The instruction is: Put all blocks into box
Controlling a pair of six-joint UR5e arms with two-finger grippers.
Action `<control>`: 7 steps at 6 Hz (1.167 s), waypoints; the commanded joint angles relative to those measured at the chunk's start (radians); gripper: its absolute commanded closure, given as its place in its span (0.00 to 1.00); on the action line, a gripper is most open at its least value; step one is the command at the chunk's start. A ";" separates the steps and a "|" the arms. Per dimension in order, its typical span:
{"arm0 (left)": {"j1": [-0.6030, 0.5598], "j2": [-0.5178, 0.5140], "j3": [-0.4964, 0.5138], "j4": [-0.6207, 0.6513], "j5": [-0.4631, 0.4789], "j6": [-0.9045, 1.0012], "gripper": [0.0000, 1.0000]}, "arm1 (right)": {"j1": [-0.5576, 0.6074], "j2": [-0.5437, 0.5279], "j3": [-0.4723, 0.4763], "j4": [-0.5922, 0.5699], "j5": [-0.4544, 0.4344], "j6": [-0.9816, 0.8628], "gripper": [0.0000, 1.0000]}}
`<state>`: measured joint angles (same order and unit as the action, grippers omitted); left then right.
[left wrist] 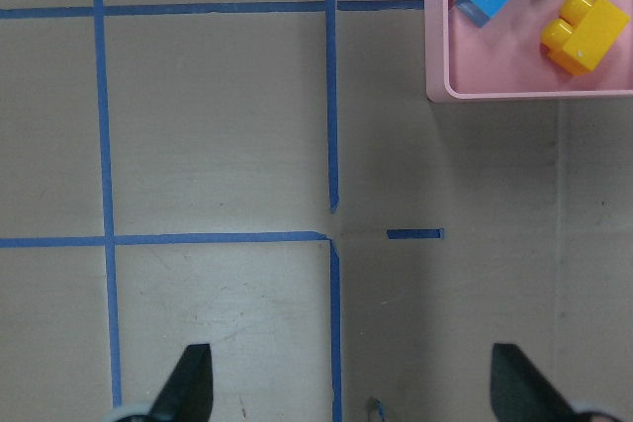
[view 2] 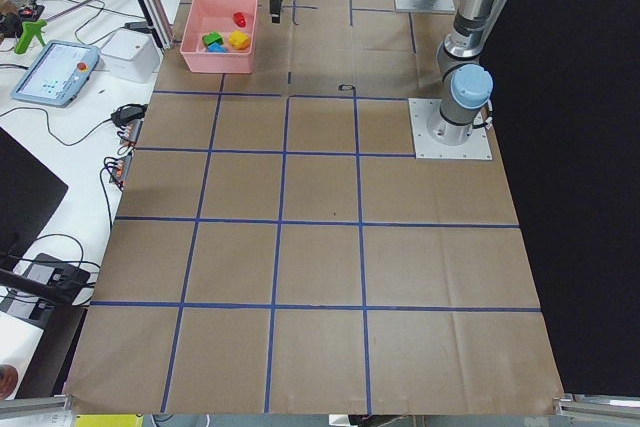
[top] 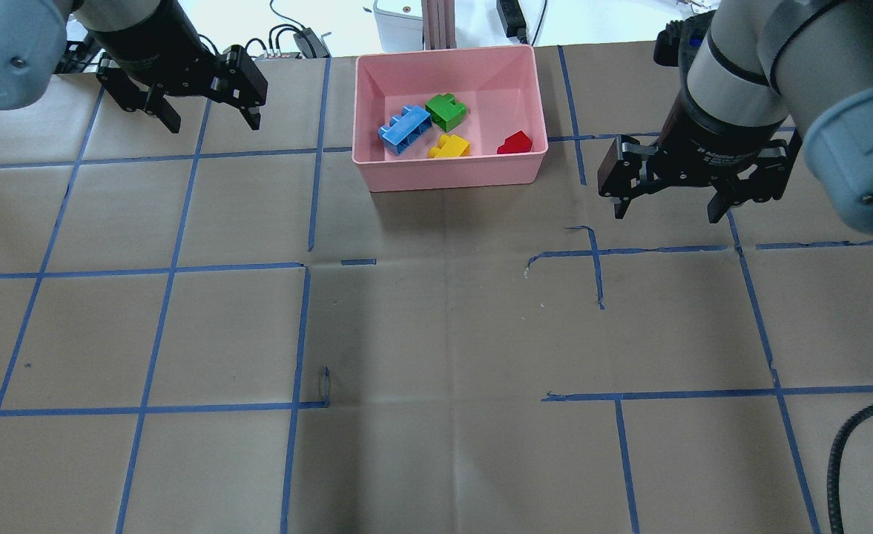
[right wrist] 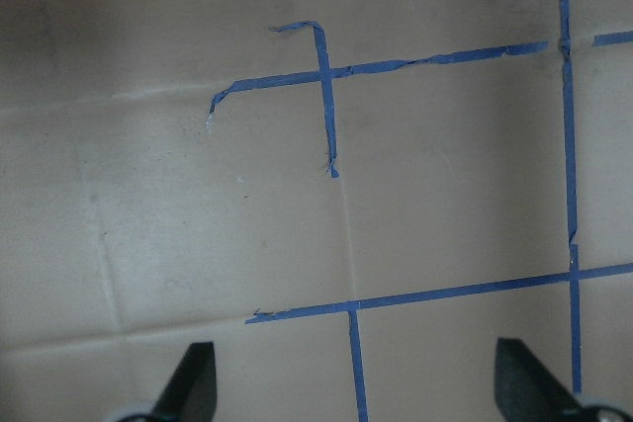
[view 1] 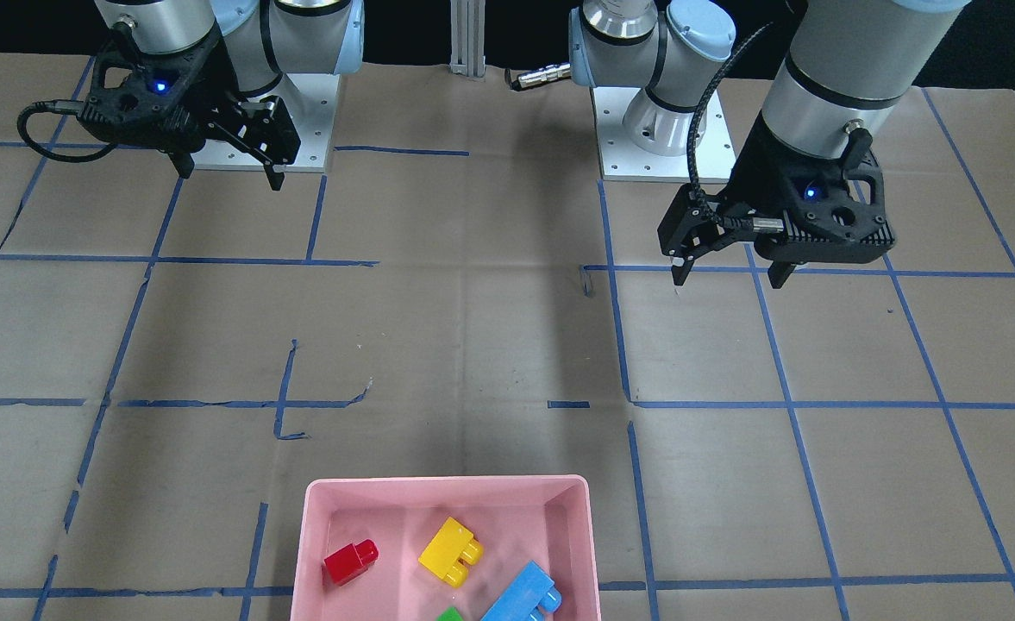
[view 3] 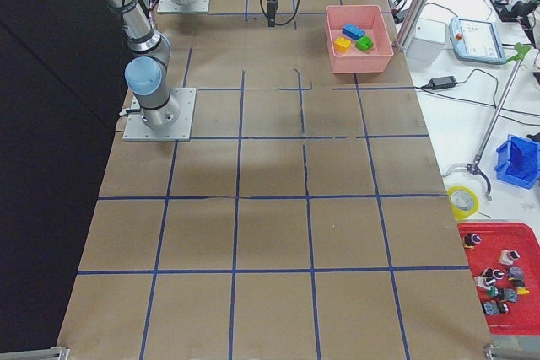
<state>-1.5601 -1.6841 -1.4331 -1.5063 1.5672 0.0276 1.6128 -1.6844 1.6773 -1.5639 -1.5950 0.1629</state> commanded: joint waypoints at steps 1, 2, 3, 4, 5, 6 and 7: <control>0.000 0.001 0.000 0.000 0.001 0.000 0.01 | 0.001 0.000 -0.014 -0.007 0.006 0.001 0.00; 0.000 0.000 -0.001 0.000 0.001 0.000 0.01 | 0.001 -0.004 -0.010 0.001 -0.009 -0.005 0.00; 0.000 0.000 -0.001 0.000 0.001 0.000 0.01 | 0.001 -0.008 -0.016 -0.004 -0.084 -0.003 0.00; 0.000 0.000 -0.001 0.000 0.001 0.000 0.01 | -0.001 0.005 -0.030 -0.028 -0.080 0.009 0.00; 0.000 0.000 -0.003 -0.002 0.001 0.000 0.01 | 0.001 0.040 -0.040 -0.027 -0.079 0.012 0.00; 0.000 0.001 -0.006 0.001 0.001 0.000 0.01 | -0.002 0.052 -0.057 -0.030 -0.079 0.012 0.00; 0.000 0.001 -0.006 0.001 0.001 0.000 0.01 | -0.004 0.052 -0.080 -0.030 -0.080 0.012 0.00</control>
<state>-1.5601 -1.6833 -1.4380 -1.5055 1.5677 0.0276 1.6108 -1.6375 1.6175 -1.5927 -1.6739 0.1744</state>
